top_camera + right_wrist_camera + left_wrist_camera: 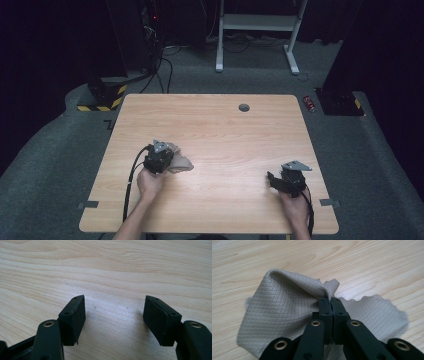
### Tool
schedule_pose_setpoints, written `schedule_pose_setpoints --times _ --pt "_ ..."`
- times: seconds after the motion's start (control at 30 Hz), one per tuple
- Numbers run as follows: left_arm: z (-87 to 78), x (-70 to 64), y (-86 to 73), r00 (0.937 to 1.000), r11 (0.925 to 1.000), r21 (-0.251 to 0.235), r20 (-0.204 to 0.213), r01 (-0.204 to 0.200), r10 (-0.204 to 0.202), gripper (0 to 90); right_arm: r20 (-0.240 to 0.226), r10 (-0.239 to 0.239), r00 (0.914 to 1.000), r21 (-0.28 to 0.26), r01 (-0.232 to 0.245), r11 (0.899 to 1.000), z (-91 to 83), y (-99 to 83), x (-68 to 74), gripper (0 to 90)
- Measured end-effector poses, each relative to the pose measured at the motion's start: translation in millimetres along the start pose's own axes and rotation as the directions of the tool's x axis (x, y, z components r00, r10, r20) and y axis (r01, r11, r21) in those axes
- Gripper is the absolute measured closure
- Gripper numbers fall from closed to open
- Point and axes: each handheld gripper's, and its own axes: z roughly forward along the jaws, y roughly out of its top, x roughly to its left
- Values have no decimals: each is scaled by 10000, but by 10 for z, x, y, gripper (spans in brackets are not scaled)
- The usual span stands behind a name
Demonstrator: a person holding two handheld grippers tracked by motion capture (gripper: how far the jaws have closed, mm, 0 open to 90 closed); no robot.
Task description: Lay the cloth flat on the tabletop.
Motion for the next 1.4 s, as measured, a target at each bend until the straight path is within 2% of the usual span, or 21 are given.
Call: schedule_pose_setpoints --times 0.13,0.2,0.27,0.37,0.4,0.43,0.57,0.6,0.63,0.7,0.8,0.83,0.9,0.93,0.97,1.03,1.07,1.1,1.2,1.23,1.4 --pt "-12 -93 60 9987 9993 -114 360 -352 356 889 -1 0 10000 1 0 10000 0 0 0 342" --pt "-30 -202 146 9957 9973 -409 673 -614 640 889 -1 -1 10000 -1 1 10000 0 0 0 342" --pt "-37 -239 166 9945 9966 -551 818 -616 660 889 -1 -2 10000 -1 2 10000 0 0 0 342" --pt "-35 -347 210 9899 9946 -651 1119 -803 873 889 -2 0 10000 0 0 10000 0 0 0 342" --pt "-26 -414 242 9860 9931 -694 1312 -941 1026 889 -1 2 10000 0 -2 10000 0 0 0 342" --pt "-26 -414 242 9860 9931 -694 1312 -941 1026 889 -1 2 10000 0 -2 10000 0 0 0 342" --pt "-20 -564 324 9756 9886 -914 1739 -1195 1340 889 -2 0 10000 1 0 10000 0 0 0 342" --pt "-17 -638 354 9694 9867 -1079 2006 -1216 1414 889 -2 -2 10000 0 2 10000 0 0 0 342" --pt "-17 -638 354 9694 9867 -1079 2006 -1216 1414 889 -2 -2 10000 0 2 10000 0 0 0 342" --pt "-2 -710 370 9645 9863 -1125 2218 -1209 1435 889 -3 -2 10000 0 2 10000 0 0 0 342" --pt "44 -836 402 9517 9850 -1163 2650 -1278 1548 889 -4 0 10000 -1 0 10000 0 0 0 342" --pt "44 -836 402 9517 9850 -1163 2650 -1278 1548 889 -4 0 10000 -1 0 10000 0 0 0 342" --pt "66 -893 419 9467 9835 -1182 2766 -1372 1653 889 -3 2 10000 0 -2 10000 0 0 0 342" --pt "87 -941 435 9415 9832 -1232 2937 -1343 1654 889 -3 -1 10000 -1 1 10000 0 0 0 342" --pt "87 -941 435 9415 9832 -1232 2937 -1343 1654 889 -3 -1 10000 -1 1 10000 0 0 0 342" --pt "102 -996 446 9354 9839 -1246 3146 -1279 1614 889 -2 -1 10000 -2 1 10000 0 0 0 342" --pt "118 -1062 461 9274 9828 -1223 3323 -1384 1720 889 -1 -3 10000 -1 3 10000 0 0 -1 342" --pt "118 -1062 461 9274 9828 -1223 3323 -1384 1720 889 -1 -3 10000 -1 3 10000 0 0 -1 342" --pt "143 -1191 505 9112 9770 -1261 3565 -1722 2066 889 -2 0 10000 0 0 10000 0 0 0 342" --pt "146 -1212 512 9092 9768 -1276 3610 -1720 2073 889 -3 -1 10000 0 1 10000 0 0 0 342" --pt "194 -1404 581 8880 9726 -1408 3998 -1853 2270 888 -3 -7 10000 1 7 10000 0 0 -1 341"
